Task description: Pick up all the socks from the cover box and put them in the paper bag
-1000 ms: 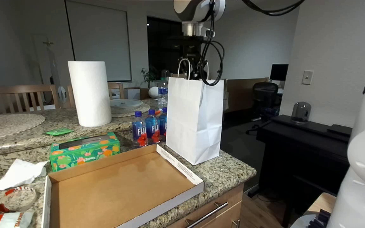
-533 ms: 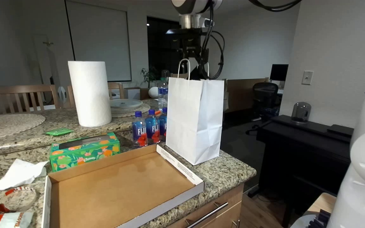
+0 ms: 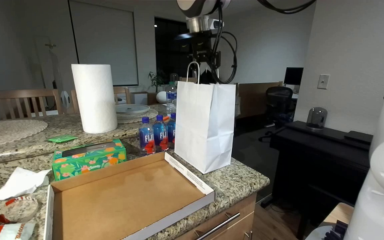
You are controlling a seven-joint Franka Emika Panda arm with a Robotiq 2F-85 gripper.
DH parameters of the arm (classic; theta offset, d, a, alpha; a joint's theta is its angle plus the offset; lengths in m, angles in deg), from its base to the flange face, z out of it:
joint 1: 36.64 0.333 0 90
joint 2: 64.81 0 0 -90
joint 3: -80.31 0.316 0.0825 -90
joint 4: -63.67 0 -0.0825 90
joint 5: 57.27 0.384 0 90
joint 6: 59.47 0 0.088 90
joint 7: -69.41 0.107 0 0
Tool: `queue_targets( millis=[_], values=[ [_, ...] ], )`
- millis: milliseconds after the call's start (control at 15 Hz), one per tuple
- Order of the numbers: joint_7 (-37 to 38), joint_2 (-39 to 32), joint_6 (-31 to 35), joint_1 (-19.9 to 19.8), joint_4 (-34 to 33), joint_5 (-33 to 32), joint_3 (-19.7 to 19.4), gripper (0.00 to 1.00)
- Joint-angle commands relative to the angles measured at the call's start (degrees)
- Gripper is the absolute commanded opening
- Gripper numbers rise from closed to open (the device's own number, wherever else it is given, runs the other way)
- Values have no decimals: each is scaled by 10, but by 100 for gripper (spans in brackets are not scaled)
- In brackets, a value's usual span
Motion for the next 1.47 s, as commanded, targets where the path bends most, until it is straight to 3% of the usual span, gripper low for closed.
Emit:
queue_targets(
  millis=[0, 333, 533, 933, 1400],
  values=[
    [6, -5, -17, 1, -5, -3, 0, 40],
    [5, -7, -16, 1, -6, -2, -1, 9],
    [6, -8, -17, 1, -7, -2, -1, 4],
    [-3, -5, -15, -1, -5, 9, -2, 8],
    [-64, 11, 15, -16, 0, 157, -14, 7]
  ],
)
